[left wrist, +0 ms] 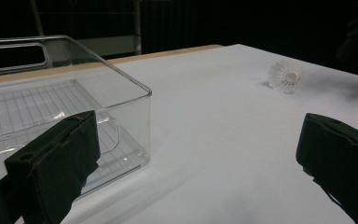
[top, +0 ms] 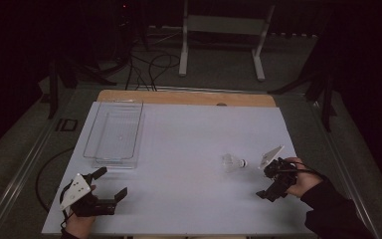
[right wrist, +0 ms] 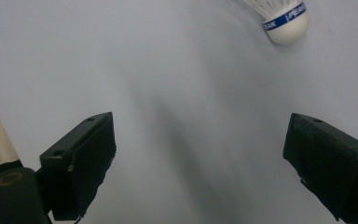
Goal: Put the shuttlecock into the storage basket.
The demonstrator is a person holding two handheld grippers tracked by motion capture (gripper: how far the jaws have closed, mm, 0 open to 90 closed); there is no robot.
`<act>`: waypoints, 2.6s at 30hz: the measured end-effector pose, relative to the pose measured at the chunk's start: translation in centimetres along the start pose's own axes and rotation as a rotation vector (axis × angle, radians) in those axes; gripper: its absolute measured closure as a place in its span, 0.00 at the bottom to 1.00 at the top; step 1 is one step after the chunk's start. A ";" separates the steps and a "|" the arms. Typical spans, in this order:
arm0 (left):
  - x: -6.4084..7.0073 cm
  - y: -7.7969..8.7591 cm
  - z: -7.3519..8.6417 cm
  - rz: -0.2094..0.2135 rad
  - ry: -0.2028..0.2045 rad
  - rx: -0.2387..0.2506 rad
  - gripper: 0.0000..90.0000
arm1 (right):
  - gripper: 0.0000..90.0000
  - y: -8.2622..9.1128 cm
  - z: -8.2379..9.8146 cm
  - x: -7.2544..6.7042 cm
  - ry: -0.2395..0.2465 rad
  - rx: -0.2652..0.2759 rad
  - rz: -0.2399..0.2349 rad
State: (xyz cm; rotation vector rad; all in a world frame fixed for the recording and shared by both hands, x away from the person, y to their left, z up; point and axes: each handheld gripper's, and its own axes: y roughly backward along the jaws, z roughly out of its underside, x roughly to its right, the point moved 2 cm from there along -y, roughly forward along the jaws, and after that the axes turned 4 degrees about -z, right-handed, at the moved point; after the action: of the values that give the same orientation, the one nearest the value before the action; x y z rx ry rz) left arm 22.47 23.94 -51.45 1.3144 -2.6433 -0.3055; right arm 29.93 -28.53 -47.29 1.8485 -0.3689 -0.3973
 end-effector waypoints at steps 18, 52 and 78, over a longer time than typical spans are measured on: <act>0.0 0.0 0.0 0.006 0.006 0.000 0.00 | 0.17 -1.0 -1.4 0.7 0.108 -0.153 -0.111; 0.1 -0.1 0.0 0.021 0.007 0.000 0.00 | 0.12 -2.4 -3.2 3.0 0.284 -0.172 -0.040; 0.1 -0.1 0.0 0.024 -0.001 0.002 0.00 | 0.26 -2.6 -5.8 4.8 0.480 -0.125 0.049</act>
State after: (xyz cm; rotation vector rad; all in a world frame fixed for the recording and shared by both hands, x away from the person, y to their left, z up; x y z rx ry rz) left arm 22.45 23.78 -51.50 1.2828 -2.6586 -0.3005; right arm 36.96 -24.99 -48.51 1.7419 -0.0582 0.0616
